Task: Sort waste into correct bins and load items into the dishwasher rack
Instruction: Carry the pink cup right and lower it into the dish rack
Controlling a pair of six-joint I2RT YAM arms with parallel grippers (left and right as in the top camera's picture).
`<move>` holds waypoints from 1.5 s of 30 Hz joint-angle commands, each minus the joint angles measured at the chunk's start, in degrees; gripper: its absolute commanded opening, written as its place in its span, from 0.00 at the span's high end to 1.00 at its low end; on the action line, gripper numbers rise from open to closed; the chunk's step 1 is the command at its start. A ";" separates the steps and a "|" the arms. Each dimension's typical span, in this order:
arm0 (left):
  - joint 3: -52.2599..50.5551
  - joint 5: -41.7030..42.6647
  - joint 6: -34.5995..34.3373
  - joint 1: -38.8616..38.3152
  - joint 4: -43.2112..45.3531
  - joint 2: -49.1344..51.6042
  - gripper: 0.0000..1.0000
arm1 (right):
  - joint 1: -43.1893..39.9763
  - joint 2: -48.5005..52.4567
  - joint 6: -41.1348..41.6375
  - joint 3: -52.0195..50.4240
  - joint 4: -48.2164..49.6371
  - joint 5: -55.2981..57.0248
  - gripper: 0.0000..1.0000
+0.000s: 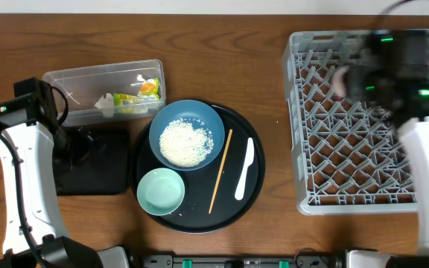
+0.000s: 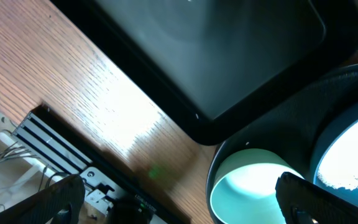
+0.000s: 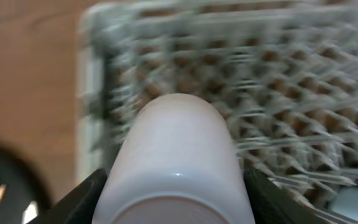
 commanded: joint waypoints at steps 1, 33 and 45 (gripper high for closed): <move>0.37 -0.63 -0.09 0.20 -0.15 0.22 0.01 | -9.46 0.13 1.88 1.20 2.01 -3.93 0.99; 0.37 -0.61 -0.11 0.20 0.46 0.22 0.01 | -39.65 21.35 5.51 7.13 11.32 -2.29 0.99; 0.37 -0.61 -0.31 0.20 0.48 0.22 0.01 | -38.62 25.16 5.55 7.13 14.40 -2.51 0.99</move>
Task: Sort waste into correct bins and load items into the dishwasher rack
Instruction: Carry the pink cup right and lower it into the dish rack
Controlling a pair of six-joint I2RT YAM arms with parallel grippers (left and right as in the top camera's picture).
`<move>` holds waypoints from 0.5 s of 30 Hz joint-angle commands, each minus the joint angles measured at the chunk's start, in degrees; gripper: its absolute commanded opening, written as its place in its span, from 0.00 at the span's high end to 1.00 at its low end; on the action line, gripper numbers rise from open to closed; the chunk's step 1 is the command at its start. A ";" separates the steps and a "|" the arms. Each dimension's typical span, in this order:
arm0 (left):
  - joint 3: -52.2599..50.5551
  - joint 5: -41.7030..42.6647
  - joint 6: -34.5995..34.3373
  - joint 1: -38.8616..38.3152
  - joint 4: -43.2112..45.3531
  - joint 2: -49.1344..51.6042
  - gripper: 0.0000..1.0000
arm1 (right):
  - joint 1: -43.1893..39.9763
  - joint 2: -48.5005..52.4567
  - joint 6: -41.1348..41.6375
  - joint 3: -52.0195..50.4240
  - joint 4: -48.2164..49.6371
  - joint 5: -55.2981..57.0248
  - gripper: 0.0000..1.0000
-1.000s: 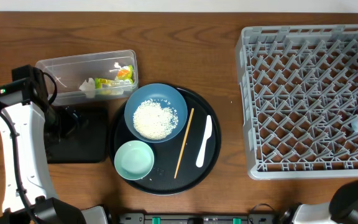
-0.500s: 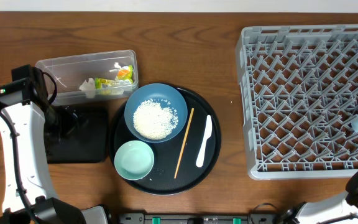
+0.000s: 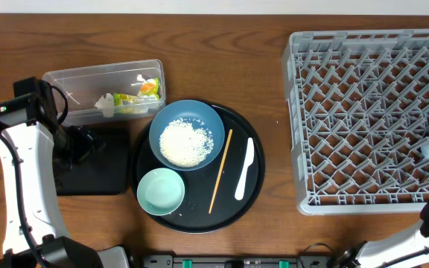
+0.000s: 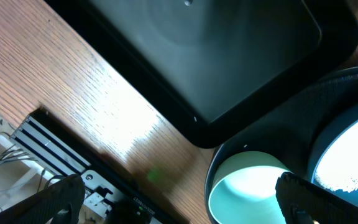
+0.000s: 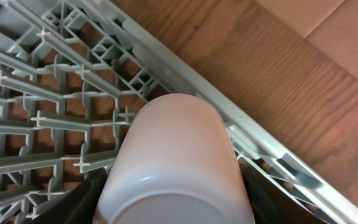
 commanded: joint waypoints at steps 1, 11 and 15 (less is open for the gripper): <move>0.37 -0.63 -0.31 0.20 -0.17 0.22 0.01 | 0.59 1.60 0.72 1.44 0.22 -0.09 0.99; 0.37 -0.66 -0.31 0.20 0.28 0.22 0.01 | 0.59 2.32 0.68 1.55 0.81 -1.16 0.14; 0.37 -0.66 -0.28 0.20 0.31 0.22 0.01 | 0.70 1.75 0.66 1.68 0.74 -6.23 0.05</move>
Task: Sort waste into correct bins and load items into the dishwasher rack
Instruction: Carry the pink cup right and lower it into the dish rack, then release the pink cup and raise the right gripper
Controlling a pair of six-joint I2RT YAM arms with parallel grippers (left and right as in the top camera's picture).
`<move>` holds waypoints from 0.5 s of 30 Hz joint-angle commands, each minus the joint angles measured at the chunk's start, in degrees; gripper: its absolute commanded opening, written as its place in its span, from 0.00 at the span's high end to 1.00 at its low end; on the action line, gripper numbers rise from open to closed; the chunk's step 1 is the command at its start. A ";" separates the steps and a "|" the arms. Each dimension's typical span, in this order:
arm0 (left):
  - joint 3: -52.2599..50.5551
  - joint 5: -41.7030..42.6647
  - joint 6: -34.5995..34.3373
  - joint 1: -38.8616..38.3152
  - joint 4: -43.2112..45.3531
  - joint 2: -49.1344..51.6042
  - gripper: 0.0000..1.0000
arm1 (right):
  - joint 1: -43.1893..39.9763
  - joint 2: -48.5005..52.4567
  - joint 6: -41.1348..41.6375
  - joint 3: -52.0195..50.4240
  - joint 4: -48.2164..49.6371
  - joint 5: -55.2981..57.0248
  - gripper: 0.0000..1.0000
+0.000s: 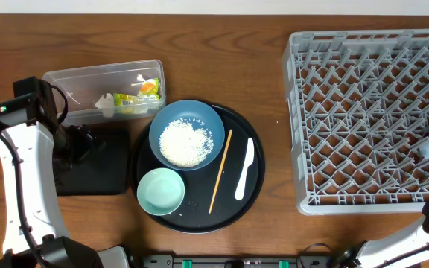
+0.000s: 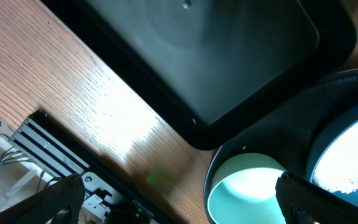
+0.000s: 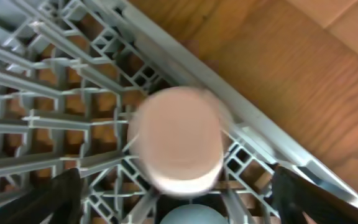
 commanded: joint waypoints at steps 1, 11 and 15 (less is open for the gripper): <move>0.37 -0.66 -0.28 0.20 -0.13 0.22 0.01 | 0.68 -0.57 0.04 1.70 -0.17 -5.68 0.05; 0.37 -0.66 -0.26 0.20 -0.20 0.22 0.01 | 8.33 -7.10 -7.15 1.86 -2.32 -10.21 0.07; 0.37 -0.66 -0.26 0.20 -0.17 0.22 0.01 | 14.75 -10.32 -11.30 1.86 -5.60 -10.23 0.03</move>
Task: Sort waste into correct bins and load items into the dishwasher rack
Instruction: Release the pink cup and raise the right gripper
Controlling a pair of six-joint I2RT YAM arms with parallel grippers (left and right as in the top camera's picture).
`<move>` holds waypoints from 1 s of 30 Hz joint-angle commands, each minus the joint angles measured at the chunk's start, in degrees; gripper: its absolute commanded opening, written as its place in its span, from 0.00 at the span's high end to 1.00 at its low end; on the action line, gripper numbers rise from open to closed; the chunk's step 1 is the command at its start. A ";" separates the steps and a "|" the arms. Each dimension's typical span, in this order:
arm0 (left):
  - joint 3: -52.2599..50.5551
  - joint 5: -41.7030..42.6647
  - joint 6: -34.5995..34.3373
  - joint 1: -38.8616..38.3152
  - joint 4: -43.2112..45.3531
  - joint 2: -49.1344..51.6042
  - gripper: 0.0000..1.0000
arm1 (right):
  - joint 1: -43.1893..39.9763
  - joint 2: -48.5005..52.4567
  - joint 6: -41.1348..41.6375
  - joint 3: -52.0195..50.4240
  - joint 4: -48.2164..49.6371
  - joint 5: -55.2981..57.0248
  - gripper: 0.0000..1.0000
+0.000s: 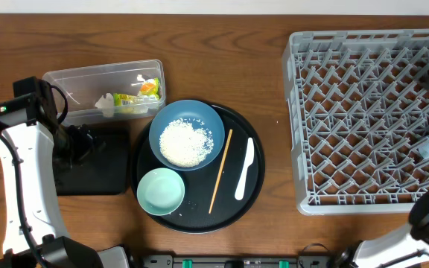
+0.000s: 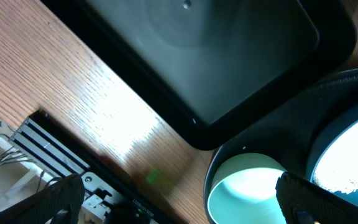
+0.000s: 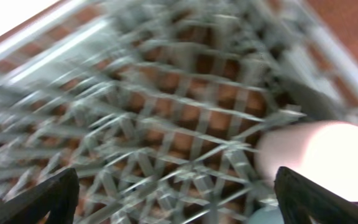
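Observation:
A pale cup rests in the grey dishwasher rack (image 1: 348,112) at its right edge. In the right wrist view the cup (image 3: 316,158) lies to the lower right, and my right gripper (image 3: 179,205) is open and empty over the blurred rack grid (image 3: 166,124). The round black tray (image 1: 255,190) carries a blue bowl of rice (image 1: 187,135), a mint bowl (image 1: 161,190), a chopstick (image 1: 220,171) and a white utensil (image 1: 244,169). My left gripper (image 1: 77,141) hangs open over the black bin (image 1: 95,175).
A clear container (image 1: 103,91) holding wrappers and scraps sits behind the black bin. From the left wrist, the black bin (image 2: 197,50), the mint bowl (image 2: 247,186) and the table's front edge with its rail (image 2: 55,146) show.
My right gripper, open over the cup then, has moved off it; the cup now shows at the lower right of its view. The left arm is unchanged.
My right gripper was shut on the pale cup over the rack's back. Then it held the cup at the rack's right edge. Then its jaws stood open with the cup in the rack, and now the gripper is away from it. The left arm stayed still.

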 commanded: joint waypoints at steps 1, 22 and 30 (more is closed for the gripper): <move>0.37 -0.66 -0.26 0.20 -0.17 0.22 0.01 | 6.10 -4.28 -5.88 1.77 -2.36 -1.55 0.02; 0.35 5.20 6.43 -9.11 -2.54 0.22 0.01 | 42.38 -5.31 -2.25 1.66 -14.21 -4.92 0.01; -3.50 6.69 4.85 -26.05 -3.34 0.22 0.00 | 43.78 -5.31 -0.44 1.66 -14.36 -4.90 0.01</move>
